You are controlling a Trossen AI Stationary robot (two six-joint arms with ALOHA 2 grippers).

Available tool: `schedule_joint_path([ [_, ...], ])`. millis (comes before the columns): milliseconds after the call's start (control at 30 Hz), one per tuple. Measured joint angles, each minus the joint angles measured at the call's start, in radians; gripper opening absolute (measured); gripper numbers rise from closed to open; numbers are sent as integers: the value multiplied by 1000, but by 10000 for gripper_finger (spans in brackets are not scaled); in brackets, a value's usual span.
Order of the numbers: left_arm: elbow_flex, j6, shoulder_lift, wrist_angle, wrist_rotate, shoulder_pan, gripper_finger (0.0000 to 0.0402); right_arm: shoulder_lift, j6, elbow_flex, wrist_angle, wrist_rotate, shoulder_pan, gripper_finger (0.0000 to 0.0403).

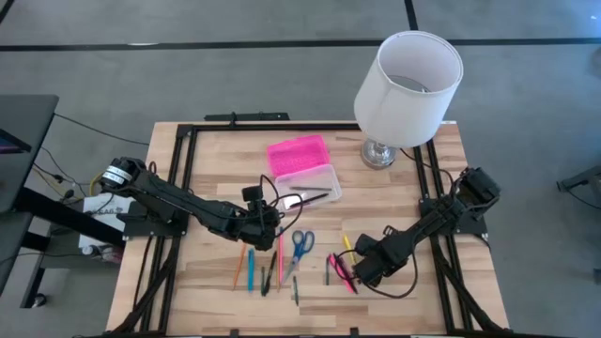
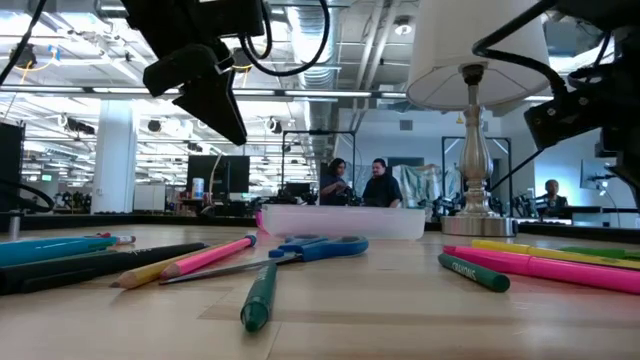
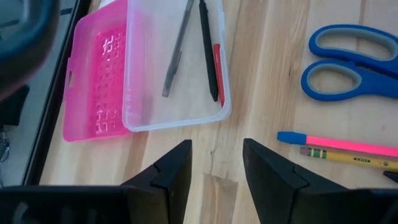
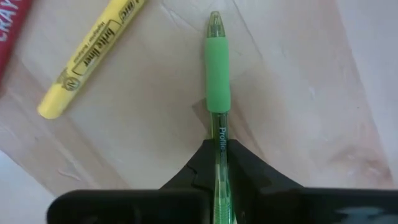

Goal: Pick & place school supplies into a supply box
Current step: Put the green pen into the pink supply box

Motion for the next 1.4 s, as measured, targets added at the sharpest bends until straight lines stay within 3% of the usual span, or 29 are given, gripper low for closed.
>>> schedule_joint_path([
  [133, 0, -19, 0, -25, -1, -1, 139, 3, -47, 6, -23, 18, -10, 5],
  [500, 0, -143, 0, -168, -35, -39, 139, 10, -181, 106, -191, 237, -25, 3],
  [867, 0, -401, 0, -311, -181, -208, 139, 8, -427, 207, -186, 432, -135, 2],
  [1167, 0, -563, 0, -378, -241, -329, 139, 7, -571, 193, -200, 231, -226, 7],
  [1400, 0, -604, 0, -385, -254, -359, 139, 6, -680, 162, -196, 151, -274, 67],
])
